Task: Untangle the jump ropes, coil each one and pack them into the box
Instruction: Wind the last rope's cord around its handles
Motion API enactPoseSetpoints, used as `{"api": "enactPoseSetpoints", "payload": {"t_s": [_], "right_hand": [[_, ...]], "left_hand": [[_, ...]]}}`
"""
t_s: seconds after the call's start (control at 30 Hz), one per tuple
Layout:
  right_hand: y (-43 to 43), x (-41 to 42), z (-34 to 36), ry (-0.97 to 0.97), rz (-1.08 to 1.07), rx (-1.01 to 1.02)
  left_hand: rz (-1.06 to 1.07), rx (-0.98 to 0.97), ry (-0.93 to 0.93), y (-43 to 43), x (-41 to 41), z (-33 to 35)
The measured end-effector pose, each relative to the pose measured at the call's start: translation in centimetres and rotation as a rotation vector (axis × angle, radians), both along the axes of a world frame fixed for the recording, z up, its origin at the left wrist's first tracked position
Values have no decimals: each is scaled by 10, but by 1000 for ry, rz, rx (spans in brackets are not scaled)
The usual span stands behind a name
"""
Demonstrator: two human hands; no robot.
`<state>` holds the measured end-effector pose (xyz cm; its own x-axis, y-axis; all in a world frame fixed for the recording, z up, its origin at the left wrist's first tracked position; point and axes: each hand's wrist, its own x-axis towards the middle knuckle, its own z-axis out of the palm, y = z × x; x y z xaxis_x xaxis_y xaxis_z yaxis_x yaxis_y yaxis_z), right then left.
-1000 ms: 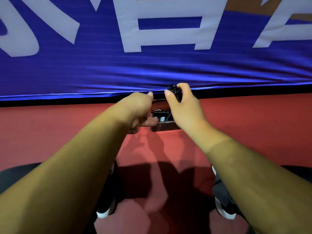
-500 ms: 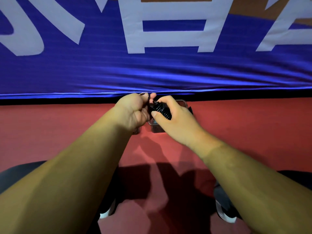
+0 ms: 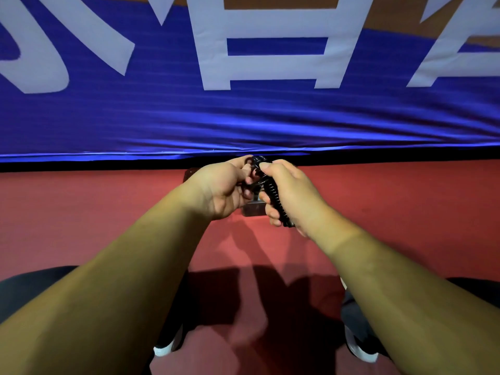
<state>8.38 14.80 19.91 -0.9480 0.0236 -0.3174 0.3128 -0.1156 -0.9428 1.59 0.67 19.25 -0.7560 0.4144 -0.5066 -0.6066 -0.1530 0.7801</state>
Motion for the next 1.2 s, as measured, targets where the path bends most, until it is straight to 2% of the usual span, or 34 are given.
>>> {"api": "enactPoseSetpoints", "payload": {"t_s": [0.07, 0.2, 0.4, 0.57, 0.77, 1.03, 1.2], "right_hand": [[1, 1, 2, -56, 29, -94], [0, 4, -4, -124, 59, -156], [9, 1, -2, -180, 110, -316], [8, -1, -7, -187, 91, -323], [1, -6, -8, -99, 53, -407], [2, -6, -9, -69, 98, -394], [4, -2, -11, -46, 129, -375]], "left_hand": [[24, -39, 23, 1, 0, -4], [146, -130, 132, 6, 5, -4], [93, -39, 171, 12, 11, 0], [145, -89, 195, 11, 11, 0], [196, -40, 168, 11, 7, 2], [88, -150, 210, 7, 8, 9], [30, -258, 335, 0, 10, 13]]}}
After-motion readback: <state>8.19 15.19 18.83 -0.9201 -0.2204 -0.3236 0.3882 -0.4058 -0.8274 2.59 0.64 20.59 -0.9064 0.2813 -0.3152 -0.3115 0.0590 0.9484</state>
